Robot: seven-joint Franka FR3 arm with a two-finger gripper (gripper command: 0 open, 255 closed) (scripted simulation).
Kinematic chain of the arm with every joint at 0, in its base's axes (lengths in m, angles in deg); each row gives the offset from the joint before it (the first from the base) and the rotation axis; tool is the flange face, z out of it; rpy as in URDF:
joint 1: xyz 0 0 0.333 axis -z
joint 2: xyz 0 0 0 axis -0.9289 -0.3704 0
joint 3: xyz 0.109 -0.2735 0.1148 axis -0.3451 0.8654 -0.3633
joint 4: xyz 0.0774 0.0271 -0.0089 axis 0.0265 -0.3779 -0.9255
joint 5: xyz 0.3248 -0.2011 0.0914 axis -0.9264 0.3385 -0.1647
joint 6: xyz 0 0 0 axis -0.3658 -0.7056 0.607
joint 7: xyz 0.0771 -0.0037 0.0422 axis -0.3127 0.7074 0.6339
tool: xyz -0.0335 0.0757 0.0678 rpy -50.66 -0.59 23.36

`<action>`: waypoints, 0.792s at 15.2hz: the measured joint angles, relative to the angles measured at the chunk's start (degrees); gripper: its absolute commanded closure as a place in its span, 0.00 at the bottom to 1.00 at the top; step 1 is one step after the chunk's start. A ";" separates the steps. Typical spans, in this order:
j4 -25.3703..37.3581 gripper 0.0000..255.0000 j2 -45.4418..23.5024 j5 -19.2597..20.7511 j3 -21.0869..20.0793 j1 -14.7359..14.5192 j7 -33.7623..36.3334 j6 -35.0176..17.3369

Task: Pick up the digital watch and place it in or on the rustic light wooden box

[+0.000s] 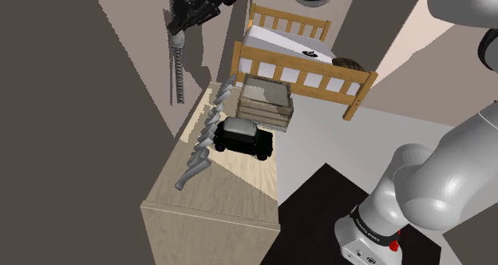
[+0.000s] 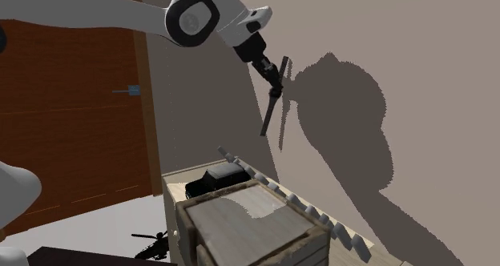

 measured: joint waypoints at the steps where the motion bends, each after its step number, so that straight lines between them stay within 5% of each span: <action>1: 0.97 1.00 -0.17 0.20 -0.03 0.05 0.22 0.80; 5: 4.00 1.00 -0.50 0.73 -0.08 0.18 0.84 3.47; 12: -1.22 1.00 6.49 -5.08 6.20 1.09 -8.39 6.72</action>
